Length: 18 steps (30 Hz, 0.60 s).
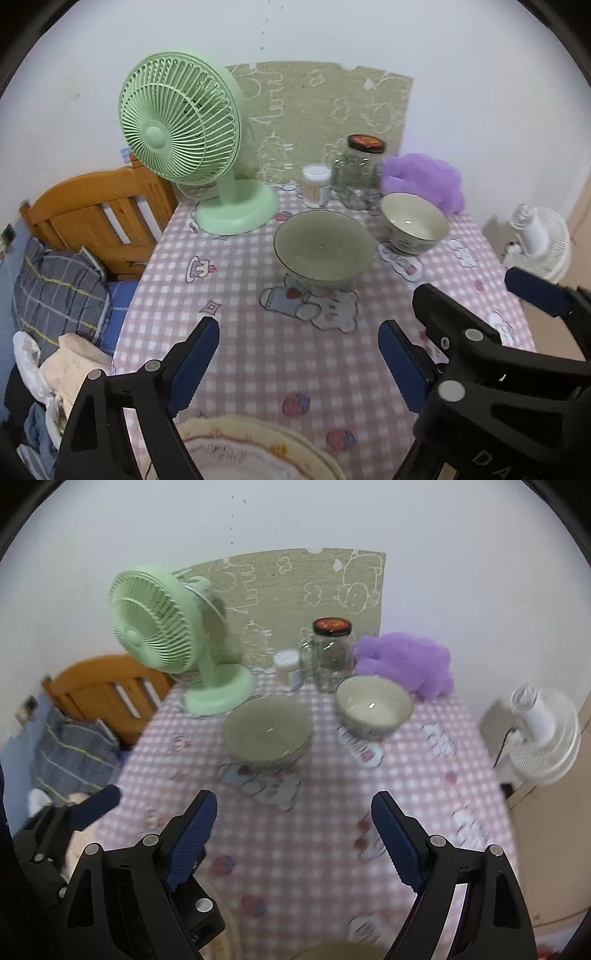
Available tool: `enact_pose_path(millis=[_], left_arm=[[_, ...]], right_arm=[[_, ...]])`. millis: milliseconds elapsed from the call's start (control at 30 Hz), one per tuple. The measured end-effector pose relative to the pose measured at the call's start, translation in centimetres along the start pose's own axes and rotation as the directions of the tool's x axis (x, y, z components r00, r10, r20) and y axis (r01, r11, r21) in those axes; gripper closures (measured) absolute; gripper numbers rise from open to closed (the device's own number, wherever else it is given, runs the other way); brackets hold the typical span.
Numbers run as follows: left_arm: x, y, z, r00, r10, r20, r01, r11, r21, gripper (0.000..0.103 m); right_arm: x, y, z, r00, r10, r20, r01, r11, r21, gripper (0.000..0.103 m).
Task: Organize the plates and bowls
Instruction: 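Move both grippers to the second olive-green bowl by the fan and grasp its rim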
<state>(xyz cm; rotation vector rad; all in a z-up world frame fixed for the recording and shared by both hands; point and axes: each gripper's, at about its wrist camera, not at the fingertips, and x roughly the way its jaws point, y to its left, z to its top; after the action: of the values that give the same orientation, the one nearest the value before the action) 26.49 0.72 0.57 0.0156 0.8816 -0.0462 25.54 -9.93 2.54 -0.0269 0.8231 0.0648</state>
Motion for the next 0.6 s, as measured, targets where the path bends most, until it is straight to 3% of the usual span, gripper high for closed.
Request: enact_pose_path(millis=[233,400,600], left_arm=[[4.7,-1.0,2.6,0.997,0.068,-0.029,-0.07,0.995,-0.067,0.015],[7.9,-1.5,4.1,0.991,0.126,-0.042,-0.128,0.99,-0.063,0.015],[11.5,-1.1,5.7,0.988,0.145,-0.053,-0.149,0.985,-0.086,0.02]], right_arm=[[5.5,-0.7,2.9,0.999,0.028,-0.043,-0.029,0.999,-0.031,0.015],[9.5,-1.8,4.2,0.997,0.048,-0.055,-0.048,0.999,-0.007,0.015],[13.3,-2.5,5.5,0.996,0.077,-0.053,-0.075,0.997,0.034,0.018]])
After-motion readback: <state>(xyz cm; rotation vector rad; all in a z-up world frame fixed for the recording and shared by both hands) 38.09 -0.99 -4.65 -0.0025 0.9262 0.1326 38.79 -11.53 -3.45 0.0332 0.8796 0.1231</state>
